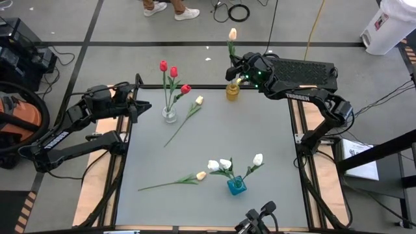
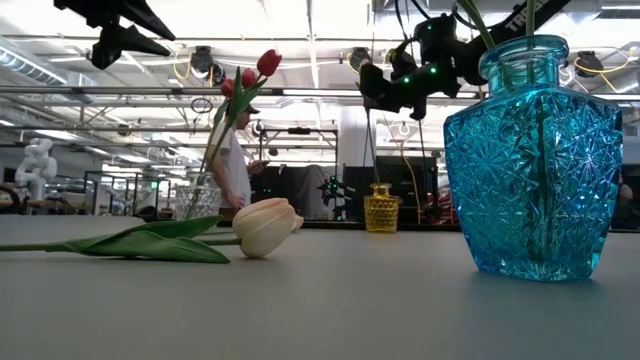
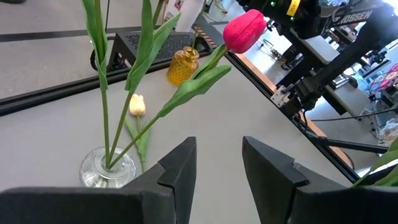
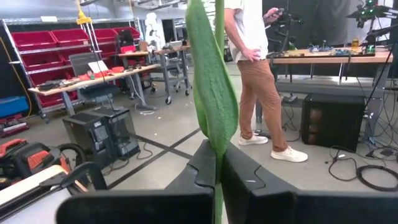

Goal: Sort flowers into vase by color
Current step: Put the center light yellow tulip into the yellow vase

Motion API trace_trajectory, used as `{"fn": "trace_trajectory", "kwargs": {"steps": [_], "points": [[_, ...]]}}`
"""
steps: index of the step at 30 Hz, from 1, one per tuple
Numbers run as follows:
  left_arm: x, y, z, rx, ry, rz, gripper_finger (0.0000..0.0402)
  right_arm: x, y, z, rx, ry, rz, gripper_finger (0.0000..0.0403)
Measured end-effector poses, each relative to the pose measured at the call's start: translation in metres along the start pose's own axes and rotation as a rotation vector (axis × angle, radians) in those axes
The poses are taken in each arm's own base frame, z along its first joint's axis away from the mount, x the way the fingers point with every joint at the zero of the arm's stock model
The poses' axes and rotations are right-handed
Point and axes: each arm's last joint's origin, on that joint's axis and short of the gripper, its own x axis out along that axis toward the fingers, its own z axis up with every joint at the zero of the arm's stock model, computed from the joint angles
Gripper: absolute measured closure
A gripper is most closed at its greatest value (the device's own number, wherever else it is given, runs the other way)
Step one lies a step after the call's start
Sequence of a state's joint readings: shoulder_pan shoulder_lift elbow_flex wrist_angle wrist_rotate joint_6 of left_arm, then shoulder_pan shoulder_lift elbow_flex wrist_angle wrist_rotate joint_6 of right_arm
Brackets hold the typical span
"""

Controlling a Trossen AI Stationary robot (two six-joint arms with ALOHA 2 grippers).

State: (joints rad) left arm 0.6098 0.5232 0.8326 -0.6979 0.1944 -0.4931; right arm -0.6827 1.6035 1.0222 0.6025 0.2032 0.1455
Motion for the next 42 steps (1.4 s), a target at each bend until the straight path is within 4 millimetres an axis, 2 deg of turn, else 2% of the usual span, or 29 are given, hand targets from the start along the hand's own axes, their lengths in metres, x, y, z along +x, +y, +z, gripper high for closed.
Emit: {"fn": "trace_trajectory", "kwargs": {"steps": [11, 30, 42], "points": [[0.000, 0.000, 0.000, 0.001, -0.001, 0.001, 0.0265, 0.000, 0.000, 0.000, -0.010, 0.002, 0.001, 0.0395], [0.000, 0.000, 0.000, 0.001, -0.001, 0.002, 0.0265, -0.001, 0.003, -0.006, -0.049, 0.064, 0.003, 0.0302], [0.000, 0.000, 0.000, 0.002, -0.001, 0.003, 0.0265, -0.020, 0.015, 0.006, -0.112, 0.132, 0.034, 0.0259]]}}
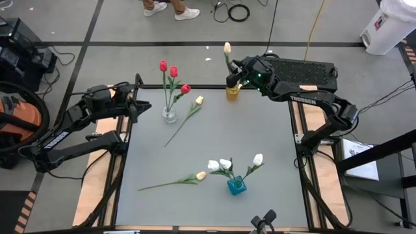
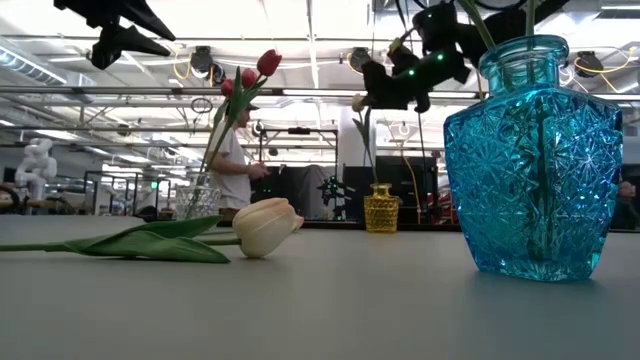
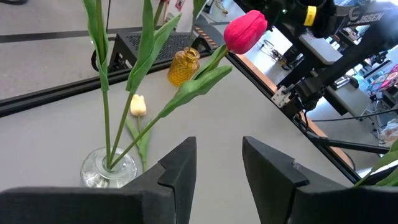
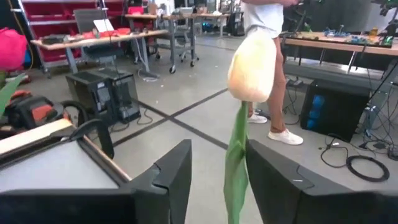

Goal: Sort flowers into vase by color
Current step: Put the center light yellow tulip into the yellow vase, then put the top light yellow tulip into the yellow vase

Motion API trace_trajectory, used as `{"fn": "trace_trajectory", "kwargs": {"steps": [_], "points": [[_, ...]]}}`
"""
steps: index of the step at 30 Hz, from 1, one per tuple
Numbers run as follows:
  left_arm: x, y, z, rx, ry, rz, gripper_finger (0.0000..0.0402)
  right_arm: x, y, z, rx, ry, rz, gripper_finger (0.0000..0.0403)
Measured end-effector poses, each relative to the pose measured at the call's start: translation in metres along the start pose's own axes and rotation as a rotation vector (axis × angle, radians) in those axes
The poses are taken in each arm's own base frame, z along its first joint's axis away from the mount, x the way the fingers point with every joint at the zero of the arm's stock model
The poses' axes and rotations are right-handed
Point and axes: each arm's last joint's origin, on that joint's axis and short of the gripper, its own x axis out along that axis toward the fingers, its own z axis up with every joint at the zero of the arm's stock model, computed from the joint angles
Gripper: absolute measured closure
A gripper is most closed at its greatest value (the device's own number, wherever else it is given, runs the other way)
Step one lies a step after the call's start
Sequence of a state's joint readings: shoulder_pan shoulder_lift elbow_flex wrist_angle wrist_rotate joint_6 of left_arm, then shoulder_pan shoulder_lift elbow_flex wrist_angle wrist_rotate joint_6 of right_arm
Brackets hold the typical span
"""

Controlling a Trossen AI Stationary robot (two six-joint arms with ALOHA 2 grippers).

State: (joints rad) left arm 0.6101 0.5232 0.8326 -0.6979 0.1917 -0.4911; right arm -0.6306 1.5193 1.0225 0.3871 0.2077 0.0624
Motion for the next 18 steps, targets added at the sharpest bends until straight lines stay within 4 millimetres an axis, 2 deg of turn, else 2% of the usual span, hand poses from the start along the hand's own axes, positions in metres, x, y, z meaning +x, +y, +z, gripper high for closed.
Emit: {"fn": "trace_trajectory", "kwargs": {"steps": [7, 18], "points": [[0.000, 0.000, 0.000, 0.001, 0.000, 0.000, 0.0265, -0.022, 0.000, 0.012, -0.014, 0.065, 0.007, 0.0257], [0.000, 0.000, 0.000, 0.000, 0.000, 0.000, 0.0265, -0.080, -0.004, 0.054, -0.001, -0.005, 0.038, 0.0257]]}}
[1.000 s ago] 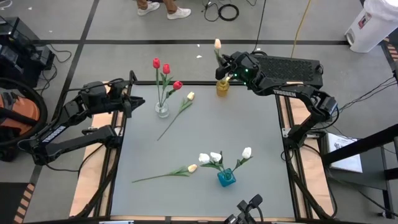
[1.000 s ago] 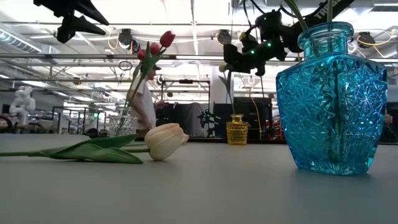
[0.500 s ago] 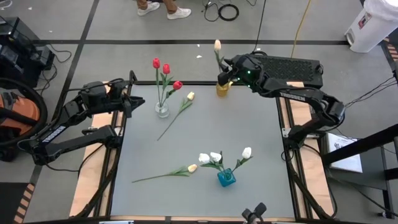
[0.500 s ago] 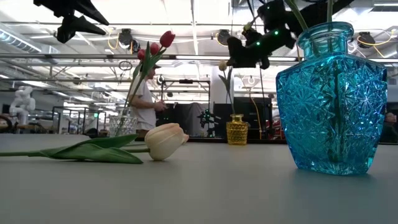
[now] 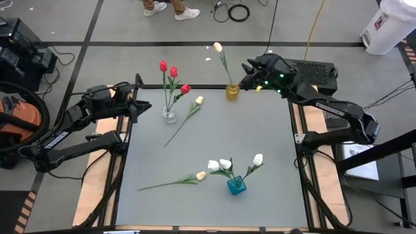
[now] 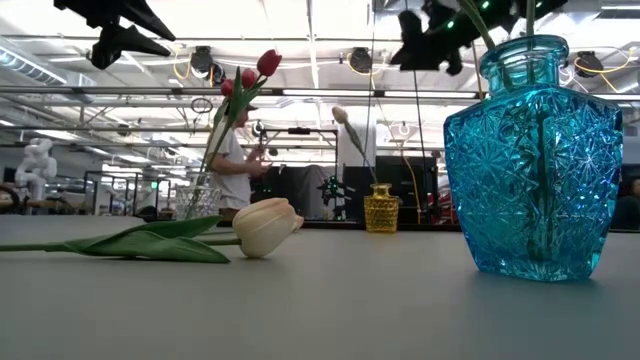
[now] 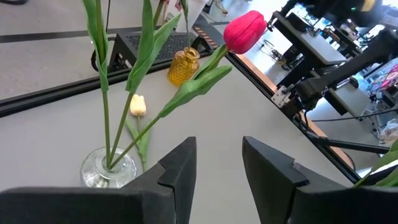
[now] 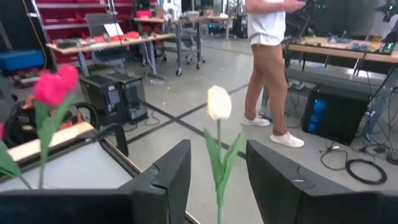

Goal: Sort flowers into vase by color
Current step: Put the top light yellow tulip into the yellow vase

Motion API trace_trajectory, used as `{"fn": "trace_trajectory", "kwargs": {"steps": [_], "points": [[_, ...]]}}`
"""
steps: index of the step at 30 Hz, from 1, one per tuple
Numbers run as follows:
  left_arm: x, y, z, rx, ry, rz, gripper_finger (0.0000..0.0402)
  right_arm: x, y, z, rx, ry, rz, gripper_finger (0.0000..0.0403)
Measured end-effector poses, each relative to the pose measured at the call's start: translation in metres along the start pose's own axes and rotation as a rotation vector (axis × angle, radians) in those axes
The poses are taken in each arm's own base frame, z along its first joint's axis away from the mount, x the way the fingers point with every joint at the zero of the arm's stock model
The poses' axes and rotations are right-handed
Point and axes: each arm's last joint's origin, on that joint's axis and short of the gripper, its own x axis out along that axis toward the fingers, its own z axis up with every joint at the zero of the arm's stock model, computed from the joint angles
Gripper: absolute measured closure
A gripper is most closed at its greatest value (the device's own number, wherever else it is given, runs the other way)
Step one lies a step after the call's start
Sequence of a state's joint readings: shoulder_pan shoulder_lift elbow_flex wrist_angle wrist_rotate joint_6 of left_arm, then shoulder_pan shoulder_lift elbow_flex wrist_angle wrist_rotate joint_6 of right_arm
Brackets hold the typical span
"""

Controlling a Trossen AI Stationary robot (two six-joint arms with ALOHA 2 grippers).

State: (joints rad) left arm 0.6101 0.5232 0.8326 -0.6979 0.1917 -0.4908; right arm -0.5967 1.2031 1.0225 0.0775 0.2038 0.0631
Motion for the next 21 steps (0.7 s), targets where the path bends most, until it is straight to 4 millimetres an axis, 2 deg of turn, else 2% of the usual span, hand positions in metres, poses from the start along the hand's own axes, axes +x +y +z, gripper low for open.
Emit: {"fn": "trace_trajectory", "kwargs": {"steps": [5, 13, 21], "points": [[0.000, 0.000, 0.000, -0.001, 0.000, -0.001, 0.0265, -0.026, 0.002, 0.013, 0.006, -0.025, 0.027, 0.0257], [0.000, -0.002, 0.000, -0.036, 0.020, -0.059, 0.0265, -0.060, 0.008, 0.020, 0.006, 0.002, 0.086, 0.0257], [0.004, -0.006, -0.002, -0.102, 0.068, -0.096, 0.0265, -0.074, 0.015, 0.017, 0.035, 0.059, 0.132, 0.0257]]}}
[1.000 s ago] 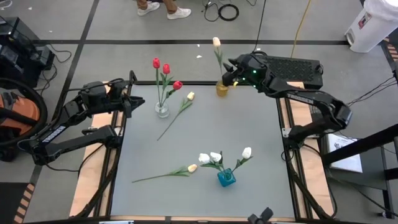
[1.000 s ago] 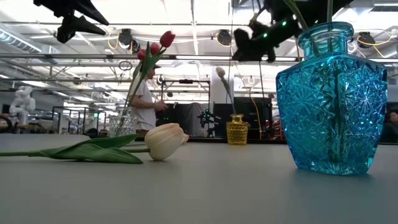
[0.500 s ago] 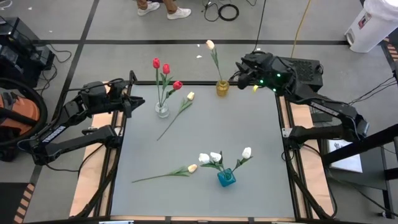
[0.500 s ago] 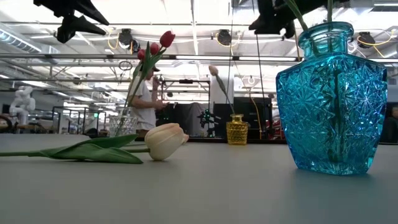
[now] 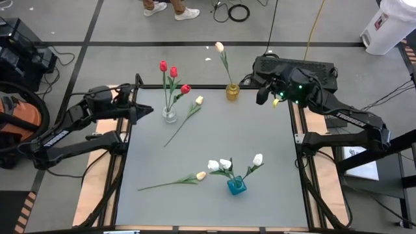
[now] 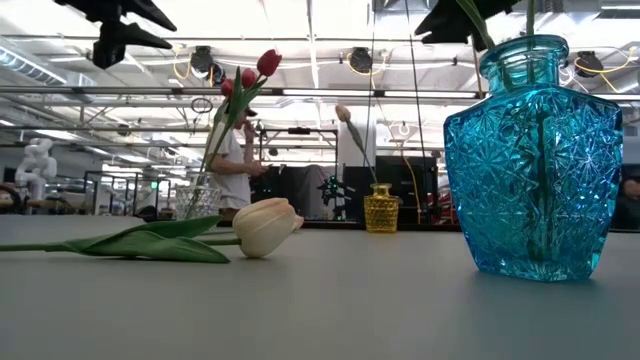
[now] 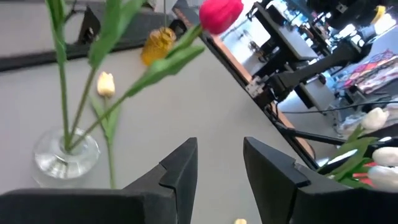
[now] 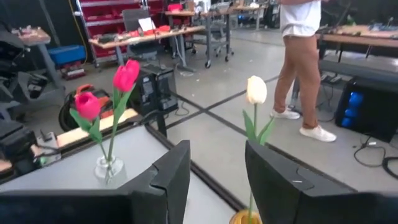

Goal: Sort flowers into vase by color
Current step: Put the top light yellow tulip into the yellow vase

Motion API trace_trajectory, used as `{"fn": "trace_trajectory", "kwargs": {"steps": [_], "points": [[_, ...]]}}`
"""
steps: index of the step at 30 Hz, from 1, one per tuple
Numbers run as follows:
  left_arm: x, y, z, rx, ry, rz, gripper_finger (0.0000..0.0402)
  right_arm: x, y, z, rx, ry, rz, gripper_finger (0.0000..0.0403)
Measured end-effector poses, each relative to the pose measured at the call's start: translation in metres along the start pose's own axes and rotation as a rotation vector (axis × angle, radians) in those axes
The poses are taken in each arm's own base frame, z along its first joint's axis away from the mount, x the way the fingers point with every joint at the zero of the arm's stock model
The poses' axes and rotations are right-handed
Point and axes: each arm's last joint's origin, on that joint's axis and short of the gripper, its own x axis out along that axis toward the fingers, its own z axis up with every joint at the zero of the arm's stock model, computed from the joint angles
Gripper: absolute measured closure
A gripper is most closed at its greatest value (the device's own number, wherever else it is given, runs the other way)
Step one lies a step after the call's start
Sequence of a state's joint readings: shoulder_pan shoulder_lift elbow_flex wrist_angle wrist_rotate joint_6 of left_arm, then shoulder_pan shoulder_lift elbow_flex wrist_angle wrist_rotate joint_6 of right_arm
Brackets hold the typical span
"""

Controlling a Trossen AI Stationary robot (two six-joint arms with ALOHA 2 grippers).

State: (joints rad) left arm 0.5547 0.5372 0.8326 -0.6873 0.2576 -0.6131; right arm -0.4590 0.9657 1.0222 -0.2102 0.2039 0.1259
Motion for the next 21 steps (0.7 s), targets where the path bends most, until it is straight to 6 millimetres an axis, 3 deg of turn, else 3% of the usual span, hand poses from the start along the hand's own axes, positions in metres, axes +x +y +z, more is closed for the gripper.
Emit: {"fn": "trace_trajectory", "kwargs": {"steps": [12, 21], "points": [[0.042, -0.011, -0.011, -0.008, 0.192, 0.048, 0.0265, 0.002, 0.004, -0.009, 0.008, 0.086, 0.010, 0.0257], [0.074, -0.025, -0.026, 0.013, 0.229, 0.132, 0.0265, 0.001, 0.004, -0.015, -0.004, 0.139, 0.002, 0.0257]]}}
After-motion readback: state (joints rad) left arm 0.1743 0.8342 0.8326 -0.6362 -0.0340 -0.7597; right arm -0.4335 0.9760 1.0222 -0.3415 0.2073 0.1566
